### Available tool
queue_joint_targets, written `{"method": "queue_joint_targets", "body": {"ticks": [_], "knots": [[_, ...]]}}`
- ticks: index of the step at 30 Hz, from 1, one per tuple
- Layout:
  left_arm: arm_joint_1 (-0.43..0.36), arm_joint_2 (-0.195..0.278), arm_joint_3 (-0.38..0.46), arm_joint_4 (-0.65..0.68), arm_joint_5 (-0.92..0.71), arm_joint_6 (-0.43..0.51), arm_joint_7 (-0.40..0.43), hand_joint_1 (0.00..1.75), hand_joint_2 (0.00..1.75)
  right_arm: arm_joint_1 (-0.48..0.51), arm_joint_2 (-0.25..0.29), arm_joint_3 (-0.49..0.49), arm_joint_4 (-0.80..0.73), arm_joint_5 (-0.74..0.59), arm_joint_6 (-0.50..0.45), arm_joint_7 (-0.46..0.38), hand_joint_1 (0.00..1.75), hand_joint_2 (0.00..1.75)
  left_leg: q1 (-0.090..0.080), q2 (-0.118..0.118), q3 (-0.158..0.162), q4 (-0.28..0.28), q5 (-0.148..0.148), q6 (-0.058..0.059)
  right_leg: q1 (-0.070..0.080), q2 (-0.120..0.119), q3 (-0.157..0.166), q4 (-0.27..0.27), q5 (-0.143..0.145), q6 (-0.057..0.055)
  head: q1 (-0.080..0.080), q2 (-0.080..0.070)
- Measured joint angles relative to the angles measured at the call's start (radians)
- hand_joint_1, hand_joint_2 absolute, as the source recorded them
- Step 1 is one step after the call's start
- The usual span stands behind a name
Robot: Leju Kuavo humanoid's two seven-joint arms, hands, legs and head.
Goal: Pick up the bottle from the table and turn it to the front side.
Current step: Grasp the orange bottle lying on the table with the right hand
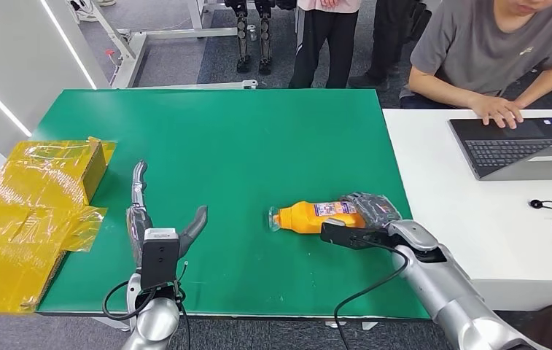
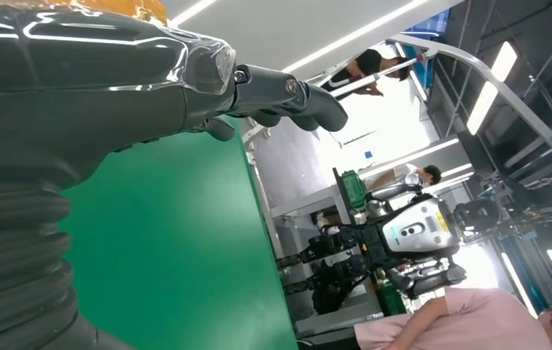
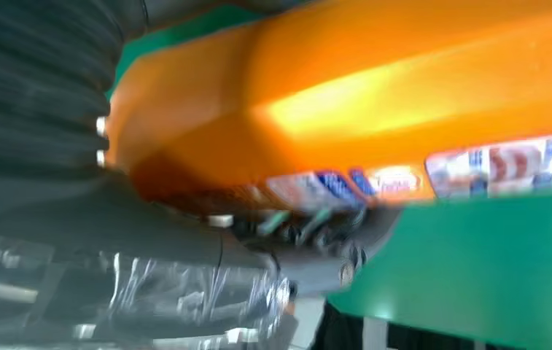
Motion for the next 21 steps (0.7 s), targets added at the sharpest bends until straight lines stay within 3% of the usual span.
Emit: {"method": "queue_joint_targets", "body": {"ticks": [7,12,21], "knots": [[0.011,-0.002,0.008,-0.001,-0.016,0.0,-0.01,0.0,1.75,0.045,0.065,-0.033,-0.021,-0.011,-0.266,0.003,1.75,1.75,0.0,-0.001,-0.004,0.0,0.002,0.0,0.0,-0.001,-0.004,0.001,0.0,0.0,0.0,0.0],[0.015,-0.011,0.016,-0.001,-0.009,0.0,-0.043,0.0,1.75,0.111,0.131,-0.114,-0.137,-0.1,-0.506,-0.102,1.75,1.75,0.0,-0.001,-0.007,0.0,0.002,0.0,0.0,-0.001,-0.008,0.001,0.0,-0.001,0.0,0.0],[0.011,-0.031,0.035,0.011,0.0,0.0,-0.078,0.0,1.75,0.25,0.219,-0.187,-0.315,-0.235,-0.714,-0.28,1.75,1.75,0.0,-0.001,-0.011,-0.001,0.001,0.0,0.0,-0.001,-0.011,0.001,-0.001,-0.001,0.0,0.0]]}}
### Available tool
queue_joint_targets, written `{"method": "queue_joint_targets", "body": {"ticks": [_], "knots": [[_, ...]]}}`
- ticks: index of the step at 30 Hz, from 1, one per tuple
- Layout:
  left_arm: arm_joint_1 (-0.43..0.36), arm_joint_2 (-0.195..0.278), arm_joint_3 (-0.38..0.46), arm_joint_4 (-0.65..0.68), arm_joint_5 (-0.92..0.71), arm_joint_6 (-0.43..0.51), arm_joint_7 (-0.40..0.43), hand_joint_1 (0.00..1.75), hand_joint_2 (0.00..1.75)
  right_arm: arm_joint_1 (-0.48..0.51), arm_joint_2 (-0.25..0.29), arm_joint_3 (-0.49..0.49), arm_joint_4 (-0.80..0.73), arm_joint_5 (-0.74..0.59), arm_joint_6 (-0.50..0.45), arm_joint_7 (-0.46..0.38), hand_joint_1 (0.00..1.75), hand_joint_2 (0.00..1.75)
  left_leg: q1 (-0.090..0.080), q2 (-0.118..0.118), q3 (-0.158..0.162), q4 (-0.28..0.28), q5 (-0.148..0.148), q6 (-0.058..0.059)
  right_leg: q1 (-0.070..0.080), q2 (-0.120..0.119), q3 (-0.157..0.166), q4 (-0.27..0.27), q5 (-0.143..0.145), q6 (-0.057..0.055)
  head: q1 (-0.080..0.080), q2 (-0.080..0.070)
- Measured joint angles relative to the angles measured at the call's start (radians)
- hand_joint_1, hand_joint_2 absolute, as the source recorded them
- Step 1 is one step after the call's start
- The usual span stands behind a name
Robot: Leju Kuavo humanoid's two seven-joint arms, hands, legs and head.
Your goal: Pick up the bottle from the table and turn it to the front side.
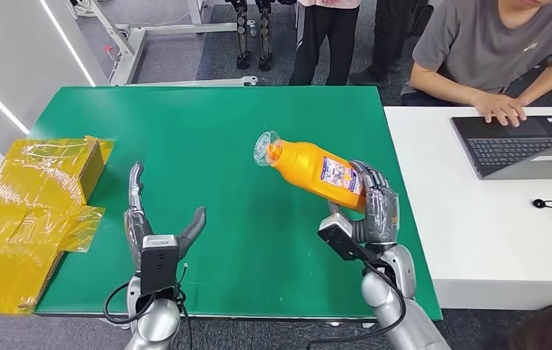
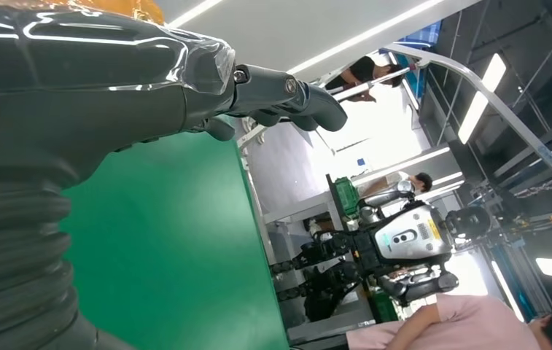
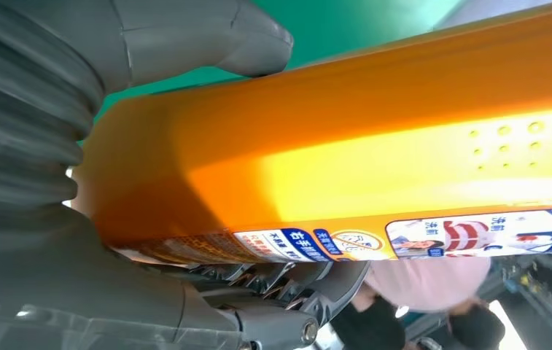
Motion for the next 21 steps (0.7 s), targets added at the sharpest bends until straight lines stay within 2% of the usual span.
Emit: {"method": "queue_joint_targets", "body": {"ticks": [5,8,15,21], "knots": [[-0.008,-0.001,0.0,0.017,-0.016,-0.001,0.013,0.0,1.75,0.046,0.043,-0.029,-0.057,-0.039,-0.016,-0.062,1.75,1.75,0.0,0.0,0.0,0.0,0.0,0.0,0.0,0.0,0.0,0.0,0.0,0.0,0.0,0.0],[-0.011,-0.001,0.0,0.027,0.028,-0.03,0.017,0.0,1.75,0.053,0.058,-0.041,-0.068,-0.052,-0.018,-0.084,1.75,1.75,0.0,0.0,0.0,0.0,0.0,0.0,0.0,0.0,0.0,0.0,0.0,0.0,0.0,0.0],[-0.02,0.0,-0.032,0.039,0.309,-0.319,-0.017,0.0,1.75,0.049,0.082,-0.046,-0.056,-0.075,-0.018,-0.126,1.75,1.75,0.0,0.0,-0.001,0.0,0.0,0.0,0.0,0.0,-0.001,0.0,0.0,0.0,0.0,0.0],[-0.024,0.0,-0.049,0.042,0.441,-0.5,-0.032,0.0,1.75,0.021,0.099,-0.023,-0.027,-0.035,-0.018,-0.114,1.75,1.75,0.0,0.0,-0.001,0.0,0.0,0.0,0.0,0.0,-0.001,0.0,0.0,0.0,0.0,0.0]]}}
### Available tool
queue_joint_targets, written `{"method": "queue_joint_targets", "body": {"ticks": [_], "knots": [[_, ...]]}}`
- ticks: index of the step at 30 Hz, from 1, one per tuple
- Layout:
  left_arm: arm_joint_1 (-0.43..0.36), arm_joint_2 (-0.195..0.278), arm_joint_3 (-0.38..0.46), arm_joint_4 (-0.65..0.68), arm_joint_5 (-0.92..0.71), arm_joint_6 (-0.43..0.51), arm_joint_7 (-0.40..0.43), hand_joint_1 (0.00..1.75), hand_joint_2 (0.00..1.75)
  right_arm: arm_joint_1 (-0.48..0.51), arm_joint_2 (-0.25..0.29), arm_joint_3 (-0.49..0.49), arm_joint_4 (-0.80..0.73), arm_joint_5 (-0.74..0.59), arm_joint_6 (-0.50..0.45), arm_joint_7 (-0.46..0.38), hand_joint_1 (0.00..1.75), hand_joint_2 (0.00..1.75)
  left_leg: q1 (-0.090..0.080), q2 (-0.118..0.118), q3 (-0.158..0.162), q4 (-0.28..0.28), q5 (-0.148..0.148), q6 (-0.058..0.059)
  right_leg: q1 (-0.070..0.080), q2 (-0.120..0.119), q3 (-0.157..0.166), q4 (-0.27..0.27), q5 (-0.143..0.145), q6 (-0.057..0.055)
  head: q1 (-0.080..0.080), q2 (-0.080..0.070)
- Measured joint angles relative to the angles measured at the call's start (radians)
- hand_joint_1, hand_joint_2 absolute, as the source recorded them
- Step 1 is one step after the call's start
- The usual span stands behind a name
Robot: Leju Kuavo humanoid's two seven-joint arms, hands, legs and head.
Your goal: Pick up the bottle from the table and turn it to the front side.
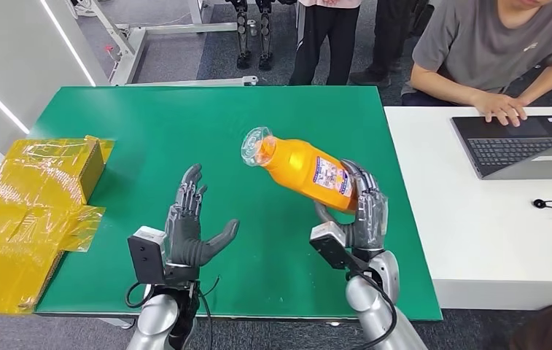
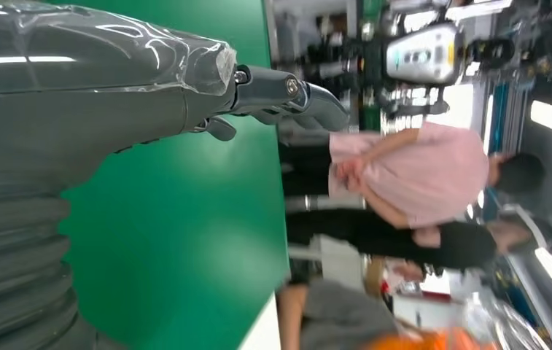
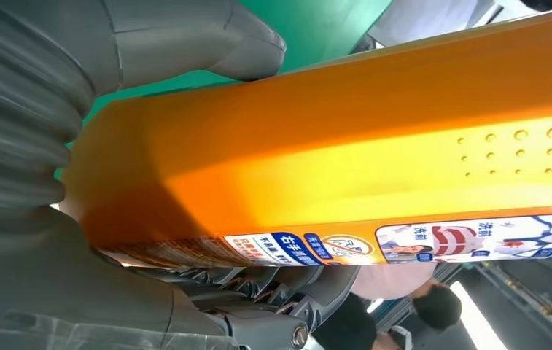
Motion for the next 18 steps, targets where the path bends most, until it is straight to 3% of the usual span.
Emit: {"method": "queue_joint_targets", "body": {"ticks": [6,11,18], "knots": [[-0.004,0.0,-0.001,0.0,0.076,-0.128,-0.008,0.0,1.75,-0.036,0.018,0.033,0.032,0.096,0.004,0.039,1.75,1.75,0.0,0.0,0.0,0.0,0.0,0.0,0.0,0.0,0.0,0.0,0.0,0.0,0.0,0.0],[-0.017,-0.002,-0.001,0.006,0.082,-0.147,-0.008,0.0,1.75,-0.058,0.024,0.08,0.057,0.14,0.037,0.087,1.75,1.75,0.0,0.0,0.0,0.0,0.0,0.0,0.0,0.0,0.0,0.0,0.0,0.0,0.0,0.0],[-0.033,-0.003,0.0,0.013,0.084,-0.151,-0.007,0.0,1.75,-0.101,0.025,0.149,0.09,0.198,0.154,0.147,1.75,1.75,0.0,0.0,0.0,0.0,0.0,0.0,0.0,0.0,0.0,0.0,0.0,0.0,0.0,0.0]]}}
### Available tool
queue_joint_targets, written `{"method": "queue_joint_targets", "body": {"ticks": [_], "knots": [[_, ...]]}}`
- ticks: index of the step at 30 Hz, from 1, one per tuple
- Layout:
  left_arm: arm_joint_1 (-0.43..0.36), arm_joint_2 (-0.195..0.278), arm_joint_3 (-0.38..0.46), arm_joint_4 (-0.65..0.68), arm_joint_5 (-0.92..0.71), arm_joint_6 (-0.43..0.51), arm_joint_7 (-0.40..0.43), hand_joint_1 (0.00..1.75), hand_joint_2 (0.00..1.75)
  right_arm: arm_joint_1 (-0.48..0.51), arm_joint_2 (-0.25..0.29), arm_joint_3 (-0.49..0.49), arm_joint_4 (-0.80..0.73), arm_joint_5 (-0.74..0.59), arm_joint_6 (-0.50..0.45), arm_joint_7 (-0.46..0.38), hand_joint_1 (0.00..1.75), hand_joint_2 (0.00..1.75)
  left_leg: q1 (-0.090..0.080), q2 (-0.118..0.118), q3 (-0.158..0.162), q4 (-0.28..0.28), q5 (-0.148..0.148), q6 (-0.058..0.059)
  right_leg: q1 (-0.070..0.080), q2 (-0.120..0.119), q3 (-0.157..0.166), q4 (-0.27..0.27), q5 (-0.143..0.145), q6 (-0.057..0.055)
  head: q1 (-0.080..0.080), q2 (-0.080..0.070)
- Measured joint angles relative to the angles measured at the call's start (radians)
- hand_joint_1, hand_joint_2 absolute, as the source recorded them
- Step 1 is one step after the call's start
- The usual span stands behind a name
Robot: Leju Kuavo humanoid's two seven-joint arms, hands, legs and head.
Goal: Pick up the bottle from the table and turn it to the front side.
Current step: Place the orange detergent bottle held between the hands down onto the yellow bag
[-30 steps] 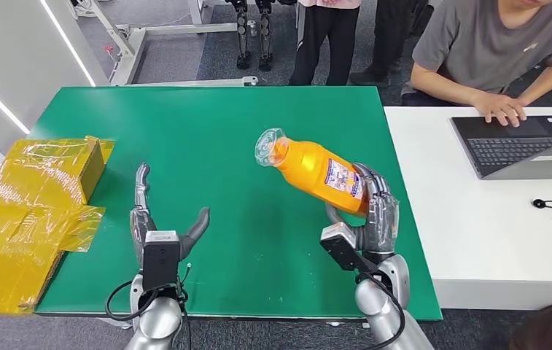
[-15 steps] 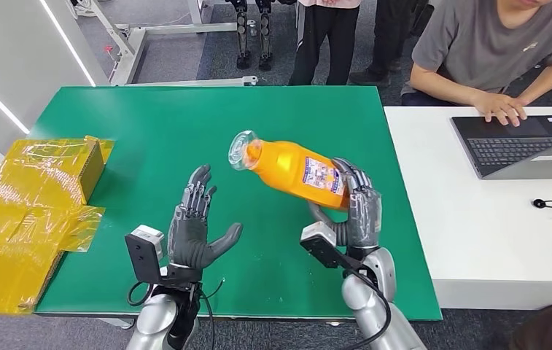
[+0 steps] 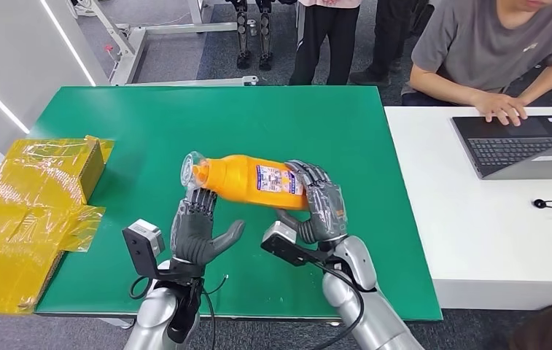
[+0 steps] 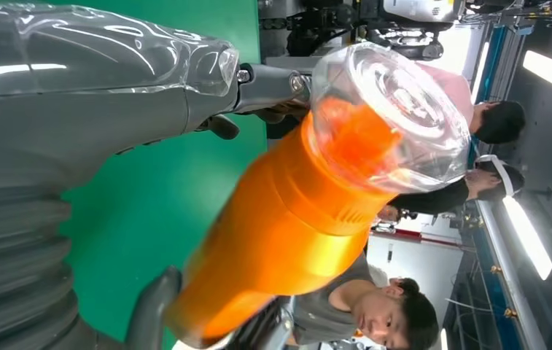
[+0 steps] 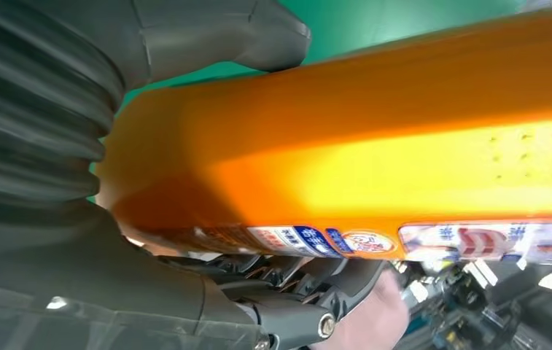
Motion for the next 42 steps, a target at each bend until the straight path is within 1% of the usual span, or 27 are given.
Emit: {"method": "queue_joint_targets", "body": {"ticks": [7,14,21,30,34,42], "knots": [[-0.005,-0.001,0.005,0.001,0.003,-0.002,0.0,0.0,1.75,-0.03,0.001,0.057,0.032,0.004,0.085,0.004,1.75,1.75,0.0,0.0,0.0,0.0,0.0,0.0,0.0,0.0,0.0,0.0,0.0,0.0,0.0,0.0],[-0.011,-0.003,0.009,0.002,0.003,-0.007,0.0,0.0,1.75,-0.032,0.005,0.113,0.06,0.005,0.154,-0.001,1.75,1.75,0.0,0.0,0.0,0.0,0.0,0.0,0.0,0.0,0.0,0.0,0.0,0.0,0.0,0.0],[-0.011,-0.003,0.014,0.004,0.029,-0.012,0.0,0.0,1.75,-0.038,0.005,0.145,0.092,-0.003,0.215,-0.001,1.75,1.75,0.0,0.0,-0.001,0.0,0.0,0.0,0.0,0.0,0.0,0.0,0.0,0.0,0.0,0.0],[-0.005,-0.005,0.034,0.01,0.047,0.014,-0.004,0.0,1.75,-0.058,0.008,0.17,0.131,-0.003,0.237,-0.001,1.75,1.75,0.0,0.0,-0.001,0.0,0.0,0.0,0.0,0.0,-0.001,0.0,0.0,0.0,0.0,0.0],[-0.004,-0.006,0.041,0.013,0.047,0.017,-0.008,1.75,1.75,-0.06,0.01,0.172,0.138,-0.002,0.233,-0.003,1.75,1.75,0.0,0.0,-0.001,0.0,0.0,0.0,0.0,0.0,-0.001,0.0,0.0,0.0,0.0,0.0],[-0.004,-0.006,0.049,0.024,0.046,0.018,-0.013,1.75,1.75,-0.06,0.011,0.157,0.14,0.002,0.211,-0.007,1.75,1.75,0.0,0.0,-0.001,0.0,0.0,0.0,0.0,0.0,-0.001,0.0,0.0,0.0,0.0,0.0]]}}
